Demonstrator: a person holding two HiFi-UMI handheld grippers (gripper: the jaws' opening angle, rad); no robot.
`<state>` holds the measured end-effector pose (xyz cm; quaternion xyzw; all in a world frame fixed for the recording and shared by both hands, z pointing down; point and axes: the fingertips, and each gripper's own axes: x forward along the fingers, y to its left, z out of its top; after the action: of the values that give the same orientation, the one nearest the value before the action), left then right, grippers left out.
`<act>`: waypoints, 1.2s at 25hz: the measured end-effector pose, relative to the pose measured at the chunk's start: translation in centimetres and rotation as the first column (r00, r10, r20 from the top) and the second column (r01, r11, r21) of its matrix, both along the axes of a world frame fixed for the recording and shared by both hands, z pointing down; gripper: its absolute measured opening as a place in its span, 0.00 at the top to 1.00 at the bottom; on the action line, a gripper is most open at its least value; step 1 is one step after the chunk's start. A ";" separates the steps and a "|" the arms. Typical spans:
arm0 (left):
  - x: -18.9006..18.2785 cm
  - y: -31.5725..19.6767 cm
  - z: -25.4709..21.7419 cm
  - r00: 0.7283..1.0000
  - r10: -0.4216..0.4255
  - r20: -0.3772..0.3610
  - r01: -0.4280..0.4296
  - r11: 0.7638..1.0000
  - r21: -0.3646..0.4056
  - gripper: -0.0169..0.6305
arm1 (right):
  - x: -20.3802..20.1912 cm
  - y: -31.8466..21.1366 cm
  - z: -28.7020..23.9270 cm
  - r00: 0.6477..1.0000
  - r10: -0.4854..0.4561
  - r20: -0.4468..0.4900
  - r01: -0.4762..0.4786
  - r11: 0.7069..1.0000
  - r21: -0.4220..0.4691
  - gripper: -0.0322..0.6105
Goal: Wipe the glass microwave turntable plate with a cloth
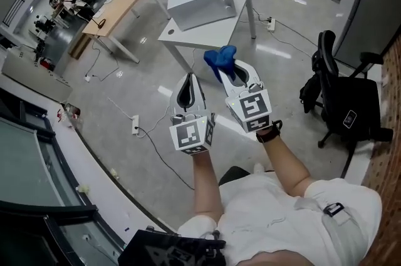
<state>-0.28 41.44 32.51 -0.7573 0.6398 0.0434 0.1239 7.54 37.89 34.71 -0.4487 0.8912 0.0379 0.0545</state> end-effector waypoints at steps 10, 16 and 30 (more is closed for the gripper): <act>-0.9 -7.4 2.2 0.997 -0.022 -0.079 0.015 0.996 -0.088 0.97 | -0.3 -4.9 1.1 0.999 0.048 -0.010 -0.047 0.998 0.029 0.87; -2.6 -14.8 3.0 0.993 -0.003 -0.115 -0.004 0.998 -0.059 0.97 | 0.0 -12.0 1.5 0.995 0.089 -0.040 -0.088 0.996 0.024 0.87; -13.0 -27.7 0.4 0.989 -0.034 -0.144 0.031 0.999 -0.026 0.97 | -12.7 -25.6 -0.1 0.999 -0.022 -0.028 0.023 0.999 0.027 0.87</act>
<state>-13.31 13.75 32.92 -0.7431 0.6597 0.0886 0.0689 -5.11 12.28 34.58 -0.4372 0.8964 0.0554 0.0486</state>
